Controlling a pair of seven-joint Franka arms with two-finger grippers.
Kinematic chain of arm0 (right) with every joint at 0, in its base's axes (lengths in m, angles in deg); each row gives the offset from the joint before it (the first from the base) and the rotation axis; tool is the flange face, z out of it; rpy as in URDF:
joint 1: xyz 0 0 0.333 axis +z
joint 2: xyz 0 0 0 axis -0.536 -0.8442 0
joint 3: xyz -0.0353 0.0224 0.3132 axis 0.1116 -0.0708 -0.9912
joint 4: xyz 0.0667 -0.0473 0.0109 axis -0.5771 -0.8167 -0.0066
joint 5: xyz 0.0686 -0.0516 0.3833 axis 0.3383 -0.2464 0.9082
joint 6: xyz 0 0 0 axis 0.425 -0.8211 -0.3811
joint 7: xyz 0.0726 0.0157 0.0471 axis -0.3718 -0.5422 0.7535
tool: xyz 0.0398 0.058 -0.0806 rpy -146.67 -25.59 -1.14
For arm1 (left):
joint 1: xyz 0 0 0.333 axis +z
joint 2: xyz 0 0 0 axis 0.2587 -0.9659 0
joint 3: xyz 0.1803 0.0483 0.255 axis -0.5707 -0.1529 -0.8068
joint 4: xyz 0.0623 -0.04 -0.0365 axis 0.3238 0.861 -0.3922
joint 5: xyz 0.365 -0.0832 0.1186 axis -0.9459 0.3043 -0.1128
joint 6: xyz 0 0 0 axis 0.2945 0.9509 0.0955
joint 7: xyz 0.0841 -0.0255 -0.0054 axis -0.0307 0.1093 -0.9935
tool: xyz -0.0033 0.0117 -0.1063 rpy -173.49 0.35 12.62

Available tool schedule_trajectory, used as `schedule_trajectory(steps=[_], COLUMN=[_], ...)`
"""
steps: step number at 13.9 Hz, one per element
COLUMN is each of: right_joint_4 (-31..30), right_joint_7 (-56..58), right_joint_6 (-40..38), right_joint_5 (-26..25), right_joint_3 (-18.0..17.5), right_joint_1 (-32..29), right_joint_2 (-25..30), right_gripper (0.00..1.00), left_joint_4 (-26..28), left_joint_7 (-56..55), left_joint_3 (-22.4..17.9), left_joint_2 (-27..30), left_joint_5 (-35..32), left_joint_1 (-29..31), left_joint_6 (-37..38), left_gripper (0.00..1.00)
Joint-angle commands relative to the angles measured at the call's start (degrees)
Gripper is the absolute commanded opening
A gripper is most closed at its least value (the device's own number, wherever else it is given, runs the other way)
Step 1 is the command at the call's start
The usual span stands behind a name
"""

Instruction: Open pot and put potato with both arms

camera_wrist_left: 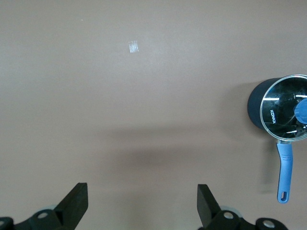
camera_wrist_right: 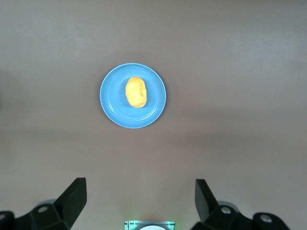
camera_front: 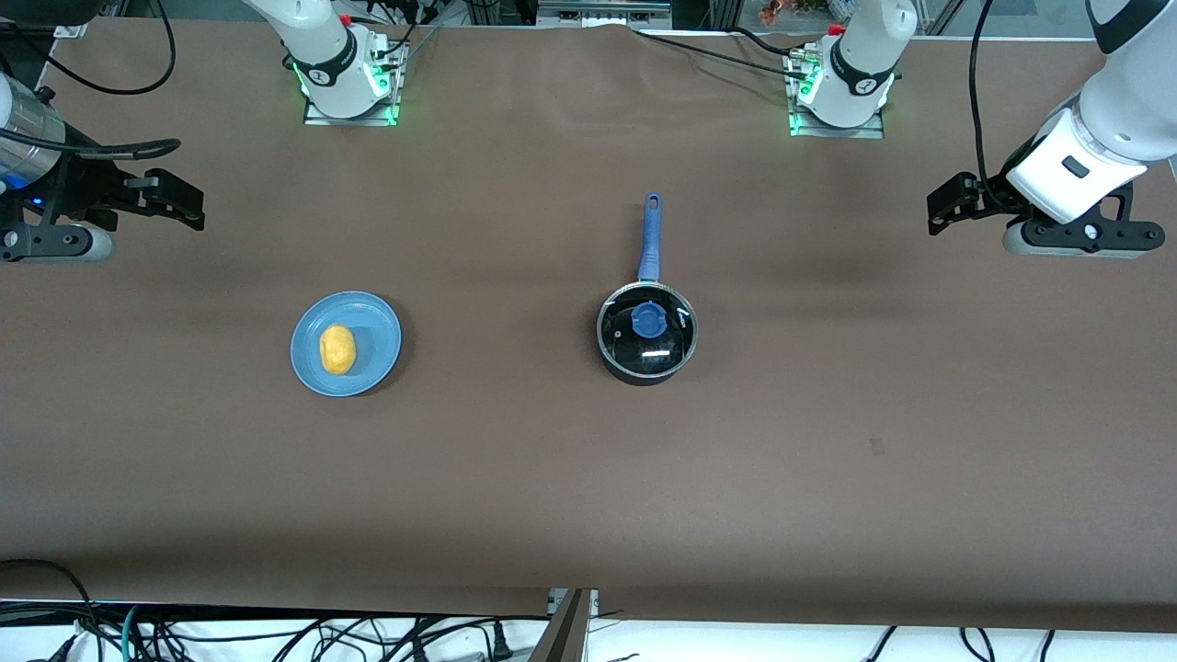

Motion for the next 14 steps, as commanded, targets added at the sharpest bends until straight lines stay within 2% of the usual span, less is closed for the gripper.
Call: schedule_trajectory(steps=[1,4,7,12,14], right_joint_4=[-0.5,-0.5,-0.5,-0.3,-0.5], right_joint_7=[0.2,0.2,0.2,0.1,0.1], right_joint_6=[0.3,0.3,0.3,1.0,4.1], right_joint_5=[0.0,0.0,-0.1,-0.2,0.0], right_joint_3=[-0.6,-0.6,-0.5,-0.5,-0.6], right_joint_1=[-0.7,-0.7,-0.7,-0.7,-0.7], right_joint_2=[0.5,0.5,0.5,-1.5,-3.6], right_gripper=[1.0,1.0,1.0,1.0,1.0], left_joint_4=[-1.4,-1.3,-2.5,-21.0,-25.1], left_joint_7=[0.8,1.0,-0.9,-16.4,-23.4], left_joint_3=[0.1,2.5,6.6,7.7,7.7], left_joint_2=[-1.5,-5.4,-13.3,-32.2,-37.1], left_joint_5=[0.8,0.9,1.0,0.9,0.9], left_joint_1=[-0.8,-2.1,-4.8,-15.3,-18.3], left_joint_6=[2.8,6.1,3.4,-2.1,-7.0], left_gripper=[1.0,1.0,1.0,1.0,1.0])
